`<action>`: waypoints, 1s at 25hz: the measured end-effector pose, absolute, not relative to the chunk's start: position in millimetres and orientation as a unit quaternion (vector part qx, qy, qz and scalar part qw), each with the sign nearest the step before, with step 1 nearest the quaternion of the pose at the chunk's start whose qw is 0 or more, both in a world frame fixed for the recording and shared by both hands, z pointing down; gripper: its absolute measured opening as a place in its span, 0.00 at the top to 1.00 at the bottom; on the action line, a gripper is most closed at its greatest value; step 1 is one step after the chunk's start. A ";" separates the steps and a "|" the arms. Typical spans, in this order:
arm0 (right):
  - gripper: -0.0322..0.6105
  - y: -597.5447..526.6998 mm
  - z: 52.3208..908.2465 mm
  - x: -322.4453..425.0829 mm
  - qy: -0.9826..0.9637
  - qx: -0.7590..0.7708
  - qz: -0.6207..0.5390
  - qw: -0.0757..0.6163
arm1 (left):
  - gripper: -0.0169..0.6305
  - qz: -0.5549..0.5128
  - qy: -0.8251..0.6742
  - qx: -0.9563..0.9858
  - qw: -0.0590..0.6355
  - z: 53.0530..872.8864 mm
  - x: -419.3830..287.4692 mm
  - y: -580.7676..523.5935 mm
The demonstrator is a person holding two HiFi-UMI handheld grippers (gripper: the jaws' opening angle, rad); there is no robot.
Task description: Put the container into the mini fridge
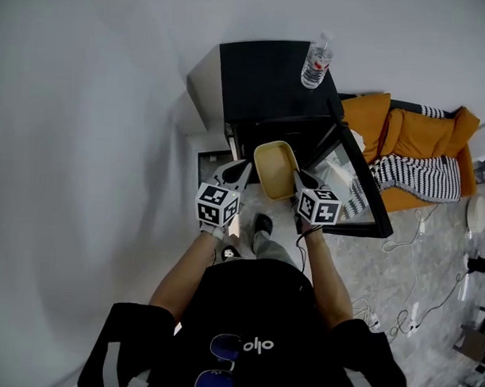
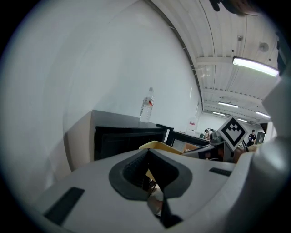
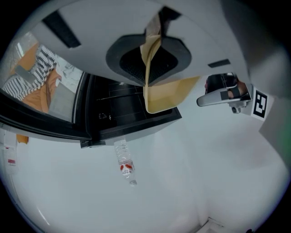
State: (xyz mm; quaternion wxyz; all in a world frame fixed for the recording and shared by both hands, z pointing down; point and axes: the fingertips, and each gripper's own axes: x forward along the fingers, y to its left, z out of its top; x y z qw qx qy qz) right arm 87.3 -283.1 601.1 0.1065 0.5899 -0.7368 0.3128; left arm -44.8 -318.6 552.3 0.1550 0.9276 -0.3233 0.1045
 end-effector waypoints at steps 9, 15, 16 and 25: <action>0.92 -314.8 615.6 107.2 -0.734 0.588 0.319 0.115 | 0.96 0.111 -0.323 0.925 0.164 565.9 -24.5 -345.2; 0.92 -325.9 636.4 121.2 -0.726 0.590 0.330 0.129 | 0.96 0.115 -0.322 0.924 0.168 572.7 -12.3 -353.4; 0.92 -328.7 640.2 124.0 -0.724 0.591 0.332 0.129 | 0.96 0.115 -0.322 0.925 0.168 574.2 -9.9 -354.5; 0.92 -372.6 663.3 136.9 -0.722 0.587 0.340 0.136 | 0.96 0.121 -0.323 0.923 0.168 592.8 6.7 -372.4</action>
